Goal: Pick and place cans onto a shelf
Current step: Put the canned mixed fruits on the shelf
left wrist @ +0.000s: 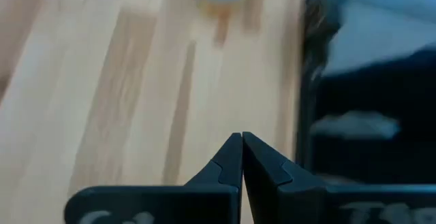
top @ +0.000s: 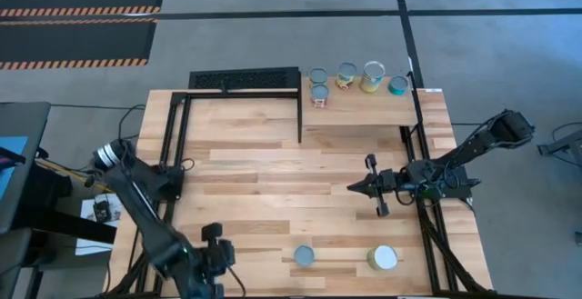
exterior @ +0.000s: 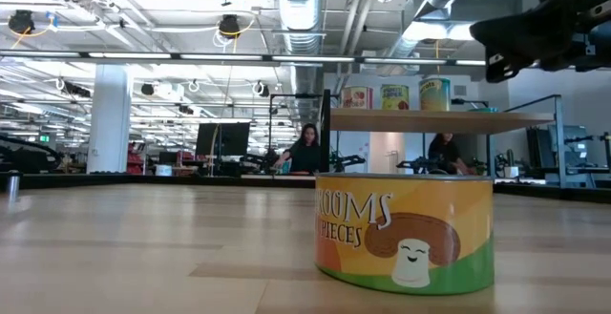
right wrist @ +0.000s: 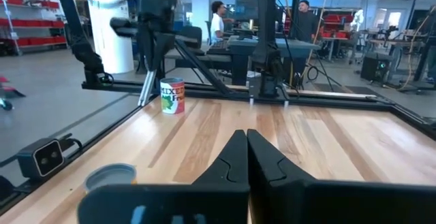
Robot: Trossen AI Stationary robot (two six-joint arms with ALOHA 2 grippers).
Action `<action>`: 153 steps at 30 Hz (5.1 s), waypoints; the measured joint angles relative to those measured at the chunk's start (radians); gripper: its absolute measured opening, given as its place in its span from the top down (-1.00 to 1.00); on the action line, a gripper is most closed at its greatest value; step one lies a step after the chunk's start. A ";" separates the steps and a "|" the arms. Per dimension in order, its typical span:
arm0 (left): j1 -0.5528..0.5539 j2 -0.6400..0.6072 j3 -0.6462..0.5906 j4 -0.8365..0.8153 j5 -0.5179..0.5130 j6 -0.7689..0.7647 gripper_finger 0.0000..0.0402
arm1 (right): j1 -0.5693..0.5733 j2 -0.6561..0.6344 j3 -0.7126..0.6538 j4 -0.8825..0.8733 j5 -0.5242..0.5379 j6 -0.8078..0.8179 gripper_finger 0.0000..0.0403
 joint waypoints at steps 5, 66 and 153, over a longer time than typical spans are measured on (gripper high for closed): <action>-0.025 0.167 0.242 -0.272 0.125 -0.086 1.00 | 0.000 0.000 0.000 -0.003 0.000 0.002 0.98; 0.718 0.241 0.202 0.231 0.211 0.947 1.00 | -0.003 0.000 0.000 -0.003 0.000 -0.080 0.97; 0.740 -0.134 -0.928 1.788 0.237 0.970 0.99 | -0.167 0.664 1.017 -1.521 0.058 -0.008 0.46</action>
